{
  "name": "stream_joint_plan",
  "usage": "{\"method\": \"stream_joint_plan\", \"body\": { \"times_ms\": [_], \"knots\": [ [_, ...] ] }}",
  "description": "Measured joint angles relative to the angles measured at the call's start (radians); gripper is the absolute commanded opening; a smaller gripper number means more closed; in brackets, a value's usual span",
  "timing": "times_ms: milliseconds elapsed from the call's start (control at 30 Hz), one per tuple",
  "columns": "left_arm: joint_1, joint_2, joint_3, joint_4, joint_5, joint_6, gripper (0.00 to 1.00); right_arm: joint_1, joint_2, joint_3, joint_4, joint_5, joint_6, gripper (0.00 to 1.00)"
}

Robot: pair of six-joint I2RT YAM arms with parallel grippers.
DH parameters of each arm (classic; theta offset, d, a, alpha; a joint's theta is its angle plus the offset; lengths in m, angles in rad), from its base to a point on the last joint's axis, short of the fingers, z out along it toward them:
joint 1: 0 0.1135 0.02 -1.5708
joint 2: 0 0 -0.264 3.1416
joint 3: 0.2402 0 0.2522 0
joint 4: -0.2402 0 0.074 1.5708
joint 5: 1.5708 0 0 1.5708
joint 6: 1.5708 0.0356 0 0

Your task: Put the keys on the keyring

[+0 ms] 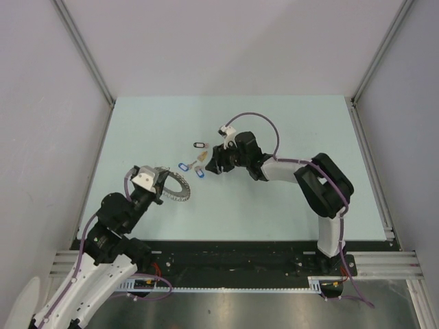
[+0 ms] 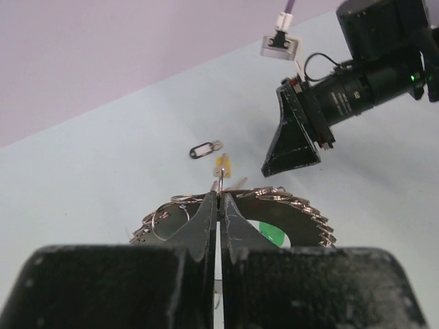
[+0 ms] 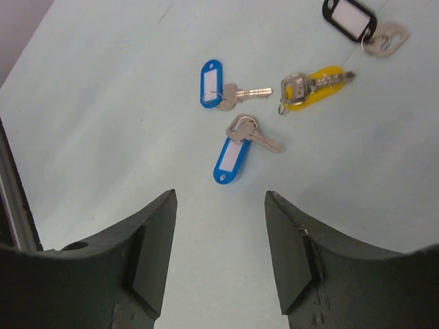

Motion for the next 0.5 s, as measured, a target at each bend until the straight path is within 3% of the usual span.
{"method": "stream_joint_plan", "body": {
  "times_ms": [367, 500],
  "knots": [
    [0.012, -0.031, -0.030, -0.002, -0.089, 0.018, 0.01, 0.033, 0.222, 0.055, 0.154, 0.002, 0.317, 0.48],
    [0.020, -0.031, -0.032, -0.002, -0.093, 0.018, 0.00, 0.037, 0.265, 0.067, 0.219, -0.005, 0.407, 0.40]
  ]
}}
